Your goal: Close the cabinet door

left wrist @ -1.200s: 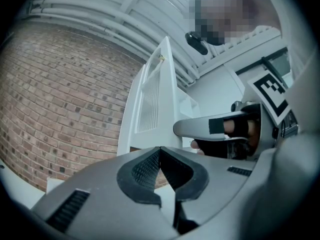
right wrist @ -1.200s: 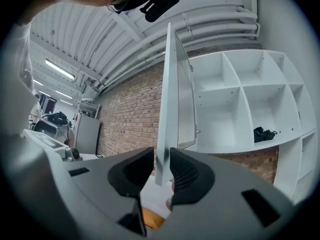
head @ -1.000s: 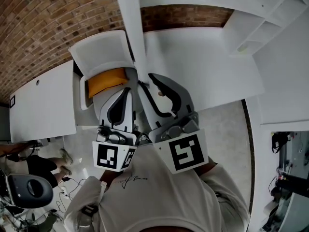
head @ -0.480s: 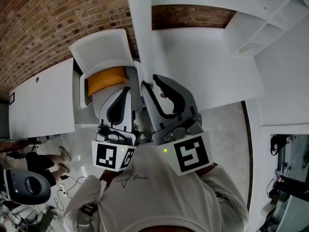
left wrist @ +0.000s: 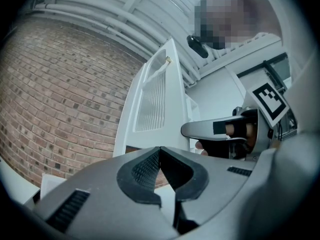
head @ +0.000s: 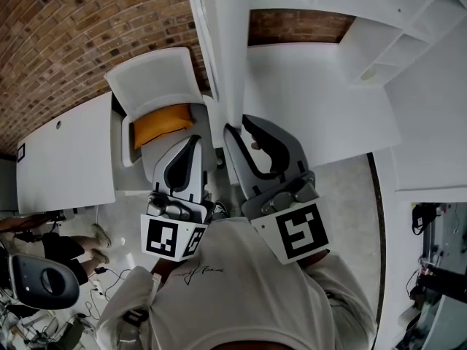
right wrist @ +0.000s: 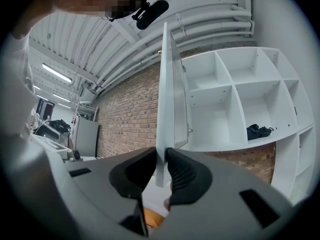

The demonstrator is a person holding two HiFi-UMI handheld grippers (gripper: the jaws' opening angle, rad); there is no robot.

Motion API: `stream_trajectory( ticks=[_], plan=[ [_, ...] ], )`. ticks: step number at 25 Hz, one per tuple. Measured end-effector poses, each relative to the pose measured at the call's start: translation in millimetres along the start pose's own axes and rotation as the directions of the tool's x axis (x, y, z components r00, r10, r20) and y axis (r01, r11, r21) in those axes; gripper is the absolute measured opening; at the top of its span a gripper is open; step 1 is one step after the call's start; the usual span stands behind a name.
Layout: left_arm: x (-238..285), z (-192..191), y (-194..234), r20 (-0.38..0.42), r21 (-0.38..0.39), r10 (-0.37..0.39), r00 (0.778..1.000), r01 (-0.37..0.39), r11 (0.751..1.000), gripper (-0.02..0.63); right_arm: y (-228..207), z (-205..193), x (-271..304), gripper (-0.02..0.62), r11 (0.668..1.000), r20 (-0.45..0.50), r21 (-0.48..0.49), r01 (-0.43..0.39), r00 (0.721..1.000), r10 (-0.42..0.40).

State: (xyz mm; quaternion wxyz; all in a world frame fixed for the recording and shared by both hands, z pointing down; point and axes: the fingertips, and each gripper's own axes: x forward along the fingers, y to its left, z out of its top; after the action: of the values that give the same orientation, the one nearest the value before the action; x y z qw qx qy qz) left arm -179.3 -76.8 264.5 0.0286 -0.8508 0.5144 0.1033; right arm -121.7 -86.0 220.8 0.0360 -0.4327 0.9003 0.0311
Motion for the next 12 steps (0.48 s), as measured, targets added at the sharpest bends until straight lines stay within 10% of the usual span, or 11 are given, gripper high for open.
stream_trajectory(
  ticks=[12],
  plan=[
    [19,-9,-20,-0.026,-0.016,-0.050,0.998,0.049,0.999,0.017,-27,0,-11,0.074,1.000,-0.004,0.013,0.006,1.000,-0.006]
  ],
)
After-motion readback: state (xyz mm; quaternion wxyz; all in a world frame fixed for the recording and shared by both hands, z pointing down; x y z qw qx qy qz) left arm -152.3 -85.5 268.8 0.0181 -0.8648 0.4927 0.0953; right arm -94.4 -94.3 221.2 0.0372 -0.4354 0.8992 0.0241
